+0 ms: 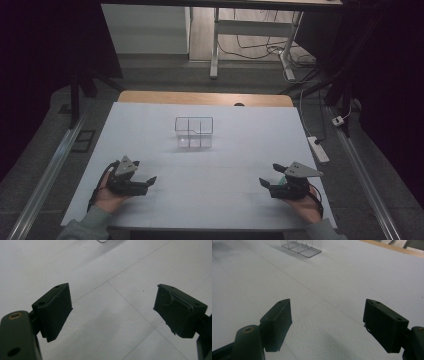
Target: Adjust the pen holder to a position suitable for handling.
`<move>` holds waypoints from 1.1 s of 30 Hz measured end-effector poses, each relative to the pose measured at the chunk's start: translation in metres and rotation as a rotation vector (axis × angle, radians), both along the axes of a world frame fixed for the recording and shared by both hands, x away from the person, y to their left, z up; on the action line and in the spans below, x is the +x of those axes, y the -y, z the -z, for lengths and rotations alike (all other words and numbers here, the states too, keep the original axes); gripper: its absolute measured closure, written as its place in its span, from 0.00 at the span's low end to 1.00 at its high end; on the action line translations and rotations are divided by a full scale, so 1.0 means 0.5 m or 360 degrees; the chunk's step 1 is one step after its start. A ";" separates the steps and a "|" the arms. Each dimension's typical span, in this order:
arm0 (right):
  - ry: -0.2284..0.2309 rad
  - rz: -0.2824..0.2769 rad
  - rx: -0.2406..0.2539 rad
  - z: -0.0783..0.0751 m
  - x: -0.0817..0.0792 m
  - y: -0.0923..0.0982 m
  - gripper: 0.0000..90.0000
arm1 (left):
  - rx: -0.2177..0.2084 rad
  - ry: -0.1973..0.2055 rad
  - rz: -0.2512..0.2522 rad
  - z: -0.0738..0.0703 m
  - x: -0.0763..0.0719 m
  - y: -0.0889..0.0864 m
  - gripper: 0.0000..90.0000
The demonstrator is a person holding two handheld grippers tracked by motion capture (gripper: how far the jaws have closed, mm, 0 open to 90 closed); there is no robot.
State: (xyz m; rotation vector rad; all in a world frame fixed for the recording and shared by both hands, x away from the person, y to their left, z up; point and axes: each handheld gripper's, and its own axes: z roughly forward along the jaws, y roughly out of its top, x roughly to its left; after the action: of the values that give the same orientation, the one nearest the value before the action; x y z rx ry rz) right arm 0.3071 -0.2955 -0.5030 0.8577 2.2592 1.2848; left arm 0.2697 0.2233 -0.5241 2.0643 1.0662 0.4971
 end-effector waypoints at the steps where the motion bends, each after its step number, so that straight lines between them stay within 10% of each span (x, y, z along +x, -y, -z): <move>1: 0.0000 0.0000 0.0000 0.000 0.000 0.000 0.25 | 0.0001 0.0000 0.0000 0.000 0.000 -0.001 0.16; 33: 0.0027 -0.0024 0.0002 0.000 -0.003 -0.004 0.26 | 0.0007 0.0004 -0.0058 0.001 0.017 -0.004 0.18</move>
State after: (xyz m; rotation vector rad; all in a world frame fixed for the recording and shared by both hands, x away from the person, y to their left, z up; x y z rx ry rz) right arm 0.3057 -0.2936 -0.5030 0.8287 2.2563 1.2956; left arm 0.2780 0.2256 -0.5246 2.0506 1.1042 0.5203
